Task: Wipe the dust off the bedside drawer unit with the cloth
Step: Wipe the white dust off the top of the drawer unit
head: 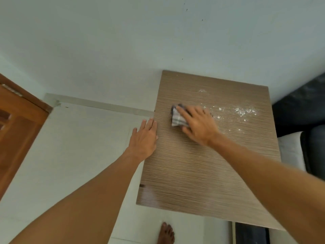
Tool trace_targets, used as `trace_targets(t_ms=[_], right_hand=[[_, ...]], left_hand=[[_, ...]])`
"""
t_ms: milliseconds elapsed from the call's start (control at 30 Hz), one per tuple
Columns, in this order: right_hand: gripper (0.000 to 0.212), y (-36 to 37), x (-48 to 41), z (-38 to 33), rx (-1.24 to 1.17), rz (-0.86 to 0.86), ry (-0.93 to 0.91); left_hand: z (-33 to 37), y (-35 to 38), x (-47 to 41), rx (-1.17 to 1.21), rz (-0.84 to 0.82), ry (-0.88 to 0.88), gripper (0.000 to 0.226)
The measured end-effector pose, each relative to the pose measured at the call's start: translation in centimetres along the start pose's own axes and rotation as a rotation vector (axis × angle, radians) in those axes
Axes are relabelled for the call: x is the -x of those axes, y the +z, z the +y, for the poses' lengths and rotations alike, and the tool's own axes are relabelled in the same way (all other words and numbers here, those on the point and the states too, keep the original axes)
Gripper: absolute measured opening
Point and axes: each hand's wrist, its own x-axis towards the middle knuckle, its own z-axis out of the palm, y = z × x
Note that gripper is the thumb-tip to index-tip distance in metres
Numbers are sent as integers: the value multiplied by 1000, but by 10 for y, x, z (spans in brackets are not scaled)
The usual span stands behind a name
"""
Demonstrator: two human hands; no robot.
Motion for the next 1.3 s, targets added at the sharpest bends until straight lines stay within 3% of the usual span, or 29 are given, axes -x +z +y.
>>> trace_targets(t_ms=[233,500,667,1300], right_hand=[[63,0,-117,60,90,-49,125],[74,23,-151,65,-25,-335,190],[72,37,-135,45,-124,-332,274],[69,26,43,-98,-151,-291,311]], left_hand=[[7,3,-17,-24,3,-68,67],[5,7,-17,-41,-9,-58,75],[4,5,-18,-34,-9,-56,72],[-23,6,29,138,80,-61,55]])
